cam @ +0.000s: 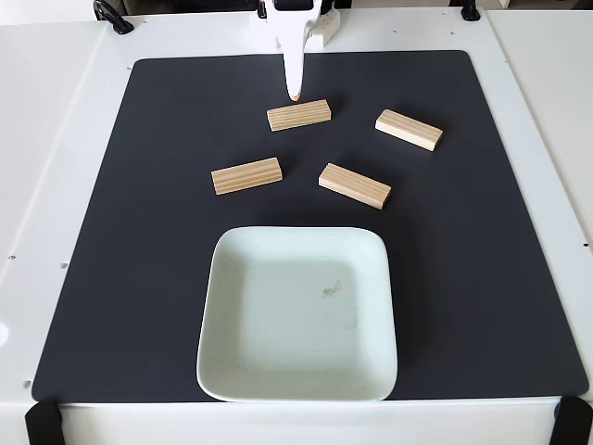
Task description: Pick up the wooden block and place them on the plate.
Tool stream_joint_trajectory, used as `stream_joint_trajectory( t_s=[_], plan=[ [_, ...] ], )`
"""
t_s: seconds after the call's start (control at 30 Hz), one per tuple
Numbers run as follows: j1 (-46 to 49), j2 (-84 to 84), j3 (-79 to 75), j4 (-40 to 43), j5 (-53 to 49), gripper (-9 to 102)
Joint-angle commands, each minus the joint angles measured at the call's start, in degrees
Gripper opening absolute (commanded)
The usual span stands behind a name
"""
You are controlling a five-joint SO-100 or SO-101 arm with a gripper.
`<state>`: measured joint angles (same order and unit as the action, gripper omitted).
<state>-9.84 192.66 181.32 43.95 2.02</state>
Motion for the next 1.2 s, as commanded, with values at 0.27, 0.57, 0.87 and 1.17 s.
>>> stream_joint_trajectory(
  t_s=[0.27, 0.57, 0.87, 1.17],
  plan=[
    [-0.6, 0.5, -0.1, 0.4, -0.3, 0],
    [-0.6, 0.5, -0.1, 0.4, -0.3, 0],
    [-0.8, 0.5, -0.1, 0.4, -0.3, 0],
    [-1.1, 0.2, -0.4, 0.4, -0.3, 0]
  ],
)
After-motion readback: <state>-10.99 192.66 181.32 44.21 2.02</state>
